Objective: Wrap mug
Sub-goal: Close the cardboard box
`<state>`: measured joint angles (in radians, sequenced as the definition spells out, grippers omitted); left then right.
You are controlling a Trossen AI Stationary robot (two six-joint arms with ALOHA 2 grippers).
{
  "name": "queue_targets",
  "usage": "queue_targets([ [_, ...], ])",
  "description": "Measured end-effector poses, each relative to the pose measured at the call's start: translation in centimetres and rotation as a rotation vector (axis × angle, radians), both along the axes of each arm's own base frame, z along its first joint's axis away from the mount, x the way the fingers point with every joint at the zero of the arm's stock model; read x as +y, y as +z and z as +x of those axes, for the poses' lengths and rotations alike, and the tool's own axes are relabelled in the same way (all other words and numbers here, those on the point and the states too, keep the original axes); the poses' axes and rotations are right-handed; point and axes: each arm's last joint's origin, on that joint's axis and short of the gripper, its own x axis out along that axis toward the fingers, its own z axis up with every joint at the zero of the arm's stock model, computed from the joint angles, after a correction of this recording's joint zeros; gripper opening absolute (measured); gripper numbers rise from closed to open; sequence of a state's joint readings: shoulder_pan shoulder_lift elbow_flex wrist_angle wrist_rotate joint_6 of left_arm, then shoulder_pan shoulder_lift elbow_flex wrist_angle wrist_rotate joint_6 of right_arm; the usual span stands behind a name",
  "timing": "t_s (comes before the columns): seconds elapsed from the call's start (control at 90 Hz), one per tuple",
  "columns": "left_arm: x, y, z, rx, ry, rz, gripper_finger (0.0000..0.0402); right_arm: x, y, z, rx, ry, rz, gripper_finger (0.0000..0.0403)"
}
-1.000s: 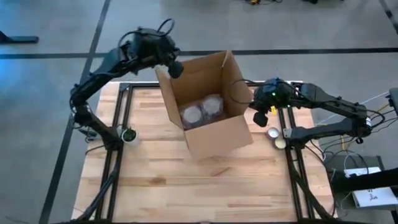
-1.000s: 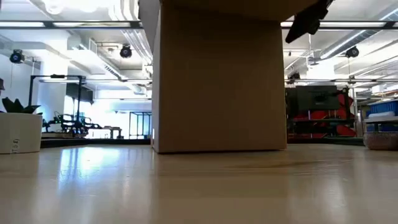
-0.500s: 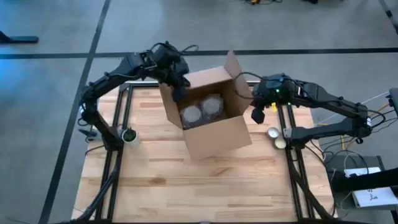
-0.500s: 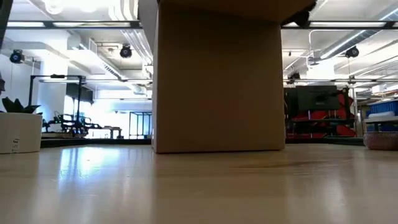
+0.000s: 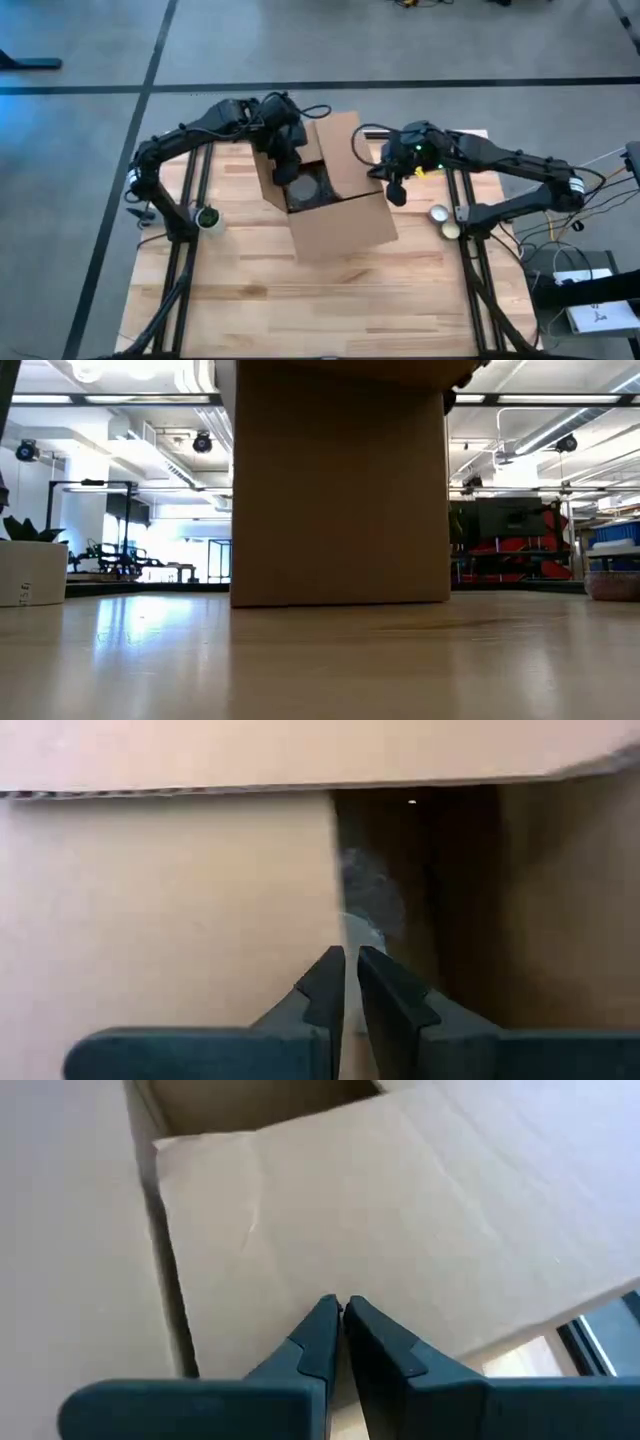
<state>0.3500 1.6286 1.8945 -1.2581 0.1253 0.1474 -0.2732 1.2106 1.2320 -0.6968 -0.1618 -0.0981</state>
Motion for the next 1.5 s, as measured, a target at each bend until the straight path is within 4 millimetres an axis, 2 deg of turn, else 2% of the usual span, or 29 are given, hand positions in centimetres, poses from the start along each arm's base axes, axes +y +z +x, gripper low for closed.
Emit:
queue_targets([
  [0.256,-3.1,4.5,-5.2,0.031,0.009,-0.048,0.0020,-0.1,-1.0,1.0,0.036,0.015,-0.001,0.0013],
  [0.511,-6.3,8.2,-10.9,-0.168,0.057,-0.092,0.0020,0.0,-0.8,0.8,0.028,0.022,-0.014,0.0014],
  [0.6,-7.6,8.8,-11.9,-0.275,0.028,-0.108,0.0020,0.0,-0.8,0.8,0.028,0.027,-0.021,0.0014],
  [0.711,-9.8,8.6,-12.1,-0.370,-0.090,-0.127,0.0020,0.0,-0.8,0.8,0.028,0.028,-0.022,0.0014],
  [0.789,-11.7,7.6,-11.8,-0.394,-0.198,-0.148,0.0020,0.0,-0.9,0.8,0.029,0.033,-0.027,0.0014],
  [0.889,-14.3,5.3,-11.1,-0.379,-0.265,-0.146,0.0020,0.0,-0.9,0.8,0.029,0.033,-0.027,0.0014],
  [1.1,-19.1,-1.1,-9.9,-0.293,-0.222,-0.005,0.0020,0.0,-0.9,0.8,0.029,0.038,-0.033,0.0014],
  [1.222,-21.3,-4.8,-8.9,-0.315,-0.163,-0.004,0.0020,-0.1,-0.9,0.8,0.024,0.031,-0.027,0.0014],
  [1.344,-22.6,-8.2,-7.6,-0.321,-0.237,0.041,0.0020,-0.1,-0.8,0.9,0.011,0.013,-0.012,0.0014],
  [1.5,-23.0,-10.3,-6.1,-0.337,-0.281,0.071,0.0020,-0.1,-0.6,0.9,0.006,-0.001,0.000,0.0014],
])
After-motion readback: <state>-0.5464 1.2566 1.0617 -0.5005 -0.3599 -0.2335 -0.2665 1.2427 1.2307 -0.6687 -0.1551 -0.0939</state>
